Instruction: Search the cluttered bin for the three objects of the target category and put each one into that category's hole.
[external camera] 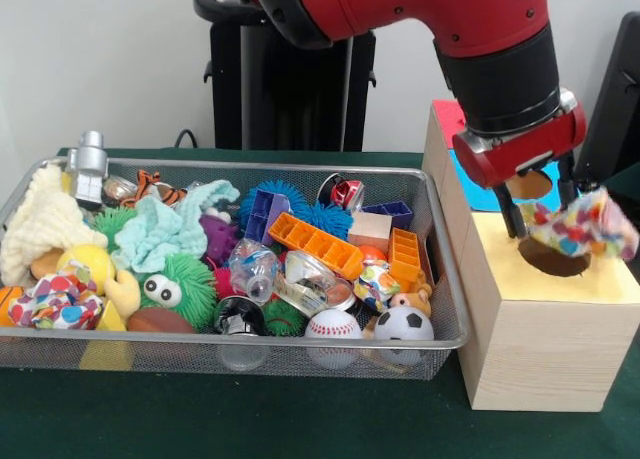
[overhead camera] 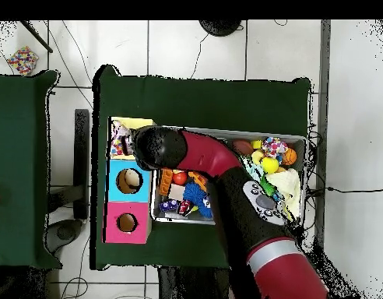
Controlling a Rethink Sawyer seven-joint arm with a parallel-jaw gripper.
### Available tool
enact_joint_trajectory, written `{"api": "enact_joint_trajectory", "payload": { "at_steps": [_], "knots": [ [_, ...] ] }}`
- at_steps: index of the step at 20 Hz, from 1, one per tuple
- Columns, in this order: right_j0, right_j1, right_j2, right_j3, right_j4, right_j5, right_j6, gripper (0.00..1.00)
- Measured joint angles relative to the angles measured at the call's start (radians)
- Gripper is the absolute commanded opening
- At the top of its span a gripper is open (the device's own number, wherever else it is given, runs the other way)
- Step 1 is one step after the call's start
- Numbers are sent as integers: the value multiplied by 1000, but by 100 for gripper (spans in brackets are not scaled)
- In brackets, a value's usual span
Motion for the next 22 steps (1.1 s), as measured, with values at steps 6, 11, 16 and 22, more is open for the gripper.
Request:
{"api": "enact_joint_trajectory", "payload": {
  "at_steps": [6, 11, 16, 22],
  "knots": [
    [0, -28, 0, 0, 1, 1, 0, 100],
    [0, -45, 0, 0, 2, 1, 0, 100],
    [0, -47, 0, 0, 2, 1, 0, 100],
    [-1, -44, 0, 0, 6, 1, 0, 100]
  ]
}}
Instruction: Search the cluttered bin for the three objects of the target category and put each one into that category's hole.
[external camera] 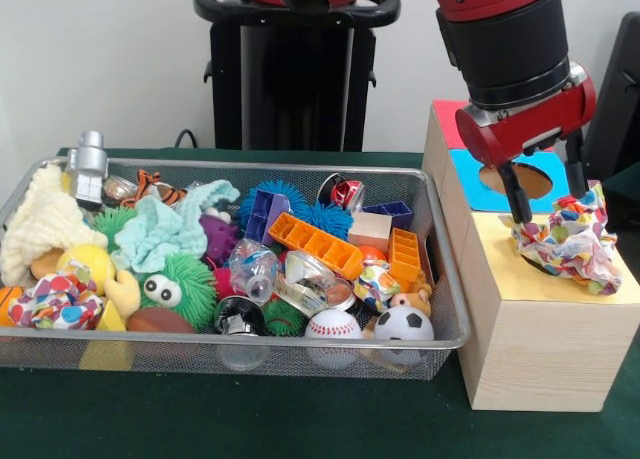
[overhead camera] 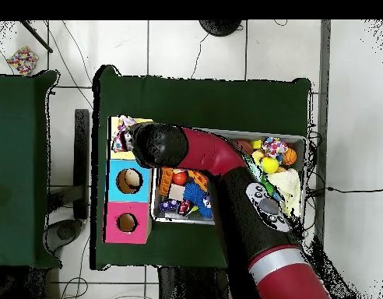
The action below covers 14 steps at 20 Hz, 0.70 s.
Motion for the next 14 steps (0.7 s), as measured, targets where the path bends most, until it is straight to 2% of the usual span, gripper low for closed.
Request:
{"api": "enact_joint_trajectory", "payload": {
  "at_steps": [9, 10, 14],
  "knots": [
    [0, 4, 0, 0, 0, 0, 0, 100],
    [0, 4, 0, 0, 5, 0, 0, 0],
    [0, 4, 0, 0, 7, 0, 0, 0]
  ]
}}
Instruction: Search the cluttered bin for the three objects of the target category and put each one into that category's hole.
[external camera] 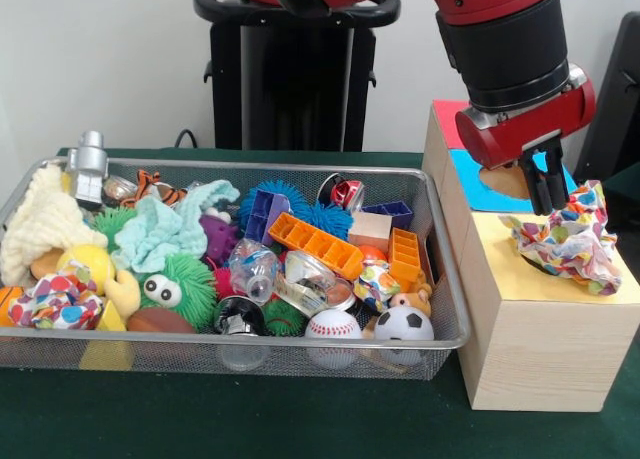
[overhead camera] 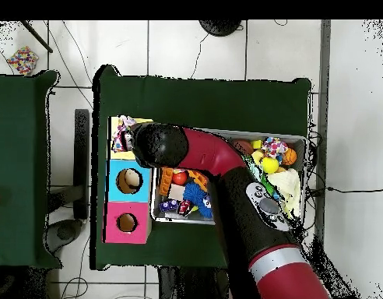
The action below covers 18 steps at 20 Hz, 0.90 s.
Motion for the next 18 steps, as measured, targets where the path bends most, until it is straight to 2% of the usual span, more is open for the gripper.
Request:
{"api": "enact_joint_trajectory", "payload": {
  "at_steps": [18],
  "knots": [
    [-20, 4, 12, 7, 18, 0, 0, 0]
  ]
}}
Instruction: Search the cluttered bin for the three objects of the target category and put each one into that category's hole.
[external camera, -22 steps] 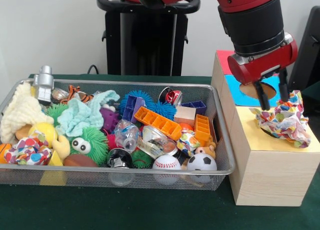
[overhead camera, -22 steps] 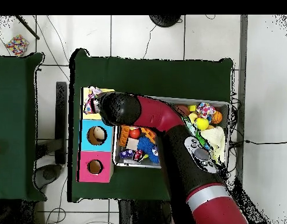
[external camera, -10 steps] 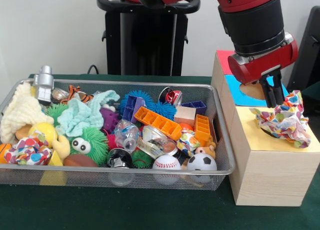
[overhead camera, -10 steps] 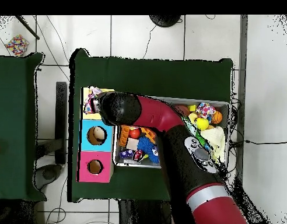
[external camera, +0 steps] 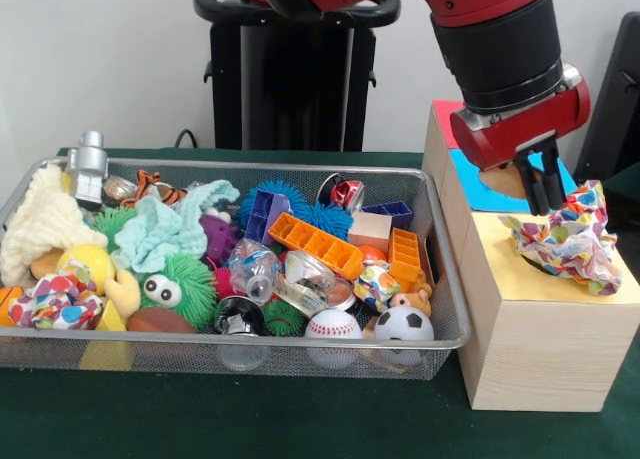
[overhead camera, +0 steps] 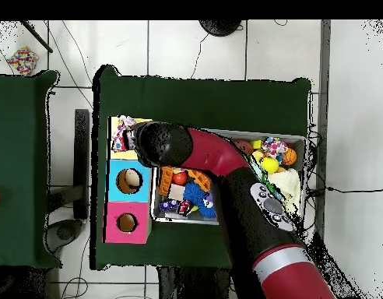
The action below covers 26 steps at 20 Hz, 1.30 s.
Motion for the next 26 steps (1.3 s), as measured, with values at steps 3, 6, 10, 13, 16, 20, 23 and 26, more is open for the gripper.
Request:
{"api": "enact_joint_trajectory", "payload": {
  "at_steps": [3, 6, 10, 13, 16, 20, 23, 26],
  "knots": [
    [-13, 0, 2, 9, 3, 0, 0, 0],
    [-24, 3, 4, 15, 3, 0, 0, 0],
    [-36, 14, 6, 17, 3, -3, 0, 0],
    [-45, 29, 7, 19, 3, -13, 0, 0],
    [-52, 42, 11, 23, 3, -26, 0, 0],
    [-63, 59, 25, 35, 3, -41, 0, 0],
    [-64, 65, 30, 39, 3, -42, 0, 0],
    [-64, 72, 43, 41, 3, -42, 0, 0]
  ]
}}
